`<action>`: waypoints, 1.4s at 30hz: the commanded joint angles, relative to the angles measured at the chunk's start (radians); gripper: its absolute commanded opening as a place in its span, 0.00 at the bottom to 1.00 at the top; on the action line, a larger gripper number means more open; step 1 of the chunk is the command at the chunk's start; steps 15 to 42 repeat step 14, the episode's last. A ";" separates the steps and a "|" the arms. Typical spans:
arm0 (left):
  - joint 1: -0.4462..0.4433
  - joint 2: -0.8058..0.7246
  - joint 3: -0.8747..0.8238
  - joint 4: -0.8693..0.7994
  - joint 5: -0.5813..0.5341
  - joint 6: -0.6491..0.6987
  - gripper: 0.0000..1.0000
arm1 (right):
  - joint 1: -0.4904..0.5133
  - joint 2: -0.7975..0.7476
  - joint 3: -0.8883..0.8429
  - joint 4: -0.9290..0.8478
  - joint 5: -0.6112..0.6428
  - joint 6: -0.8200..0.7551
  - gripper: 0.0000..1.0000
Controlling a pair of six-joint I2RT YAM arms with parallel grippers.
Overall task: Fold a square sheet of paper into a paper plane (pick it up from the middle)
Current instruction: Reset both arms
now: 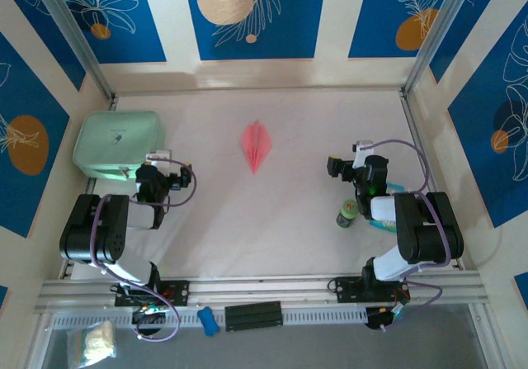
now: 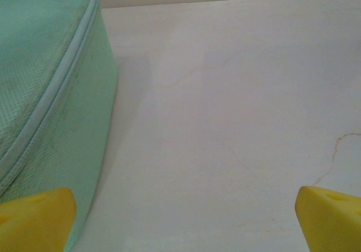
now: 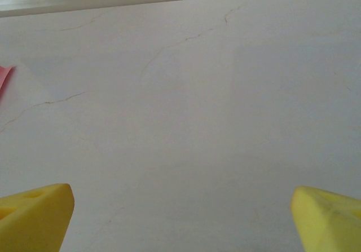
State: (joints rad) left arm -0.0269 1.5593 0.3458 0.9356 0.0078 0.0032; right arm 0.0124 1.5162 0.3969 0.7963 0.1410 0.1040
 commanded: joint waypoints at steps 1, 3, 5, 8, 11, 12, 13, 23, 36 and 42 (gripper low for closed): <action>0.000 0.003 0.026 0.005 0.055 0.029 0.99 | -0.005 0.007 0.018 0.012 -0.021 0.004 0.99; -0.001 0.006 0.033 -0.007 0.067 0.031 0.99 | -0.006 0.007 0.018 0.011 -0.021 0.003 0.99; -0.001 0.008 0.036 -0.008 0.066 0.032 0.99 | -0.006 0.008 0.018 0.011 -0.021 0.004 0.99; -0.005 0.012 0.050 -0.032 0.052 0.037 1.00 | -0.005 0.007 0.017 0.012 -0.021 0.004 0.99; -0.008 0.012 0.049 -0.029 0.049 0.038 0.99 | -0.006 0.007 0.019 0.012 -0.021 0.003 0.99; -0.008 0.010 0.046 -0.024 0.050 0.036 0.99 | -0.006 0.007 0.017 0.012 -0.023 0.004 0.99; -0.007 0.010 0.044 -0.019 0.052 0.035 0.99 | -0.006 0.007 0.018 0.012 -0.023 0.005 0.99; -0.007 0.010 0.044 -0.019 0.052 0.035 0.99 | -0.006 0.007 0.019 0.012 -0.023 0.004 0.99; -0.007 0.010 0.044 -0.019 0.052 0.035 0.99 | -0.006 0.007 0.019 0.012 -0.023 0.004 0.99; -0.007 0.010 0.044 -0.019 0.052 0.035 0.99 | -0.006 0.007 0.019 0.012 -0.023 0.004 0.99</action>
